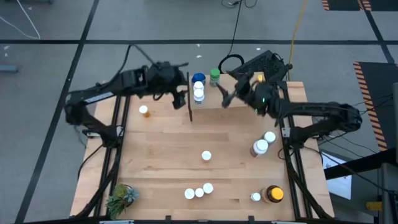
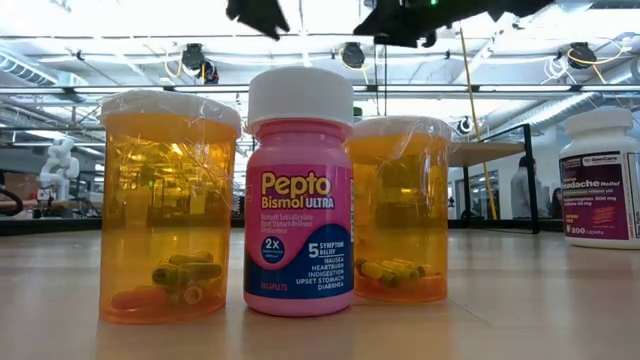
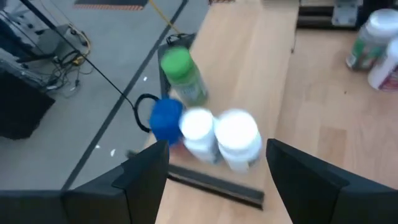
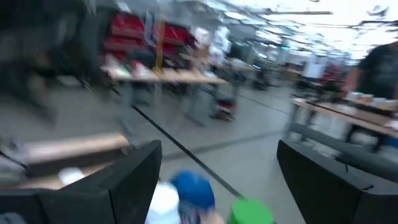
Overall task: Pick and place medicine bottles onto shelf by color
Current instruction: Put the green bottle on the shelf
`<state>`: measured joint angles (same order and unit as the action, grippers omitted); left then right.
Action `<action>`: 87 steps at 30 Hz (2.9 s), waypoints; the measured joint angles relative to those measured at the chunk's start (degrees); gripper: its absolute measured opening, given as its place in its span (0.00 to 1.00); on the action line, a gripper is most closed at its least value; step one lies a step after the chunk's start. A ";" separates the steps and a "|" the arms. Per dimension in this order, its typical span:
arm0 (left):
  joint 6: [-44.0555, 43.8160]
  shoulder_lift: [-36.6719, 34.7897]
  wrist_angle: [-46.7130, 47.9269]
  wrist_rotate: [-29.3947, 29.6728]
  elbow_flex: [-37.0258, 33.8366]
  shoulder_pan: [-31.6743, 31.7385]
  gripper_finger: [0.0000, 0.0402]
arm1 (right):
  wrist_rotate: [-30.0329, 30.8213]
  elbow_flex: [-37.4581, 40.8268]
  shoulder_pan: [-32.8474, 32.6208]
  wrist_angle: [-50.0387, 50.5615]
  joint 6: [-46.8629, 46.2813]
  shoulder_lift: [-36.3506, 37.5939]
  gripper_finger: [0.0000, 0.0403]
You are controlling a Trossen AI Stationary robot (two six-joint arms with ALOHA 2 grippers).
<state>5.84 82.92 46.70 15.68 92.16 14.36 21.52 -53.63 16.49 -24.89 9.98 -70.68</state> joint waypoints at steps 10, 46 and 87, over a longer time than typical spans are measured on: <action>-3.45 -16.67 -30.31 1.33 -39.86 -3.87 0.68 | -22.54 -4.53 17.05 1.66 -10.32 -7.51 0.78; -2.09 -17.49 -48.55 1.29 -56.45 -4.31 0.68 | -30.77 -5.50 20.99 2.38 -7.41 -19.51 0.78; -0.14 -17.49 -53.24 1.50 -56.41 -3.56 0.68 | -66.89 -14.06 32.31 9.95 3.69 -19.82 0.50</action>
<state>5.69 65.43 -6.54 17.18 35.75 10.80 -45.38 -67.69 48.80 -14.94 13.67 -90.50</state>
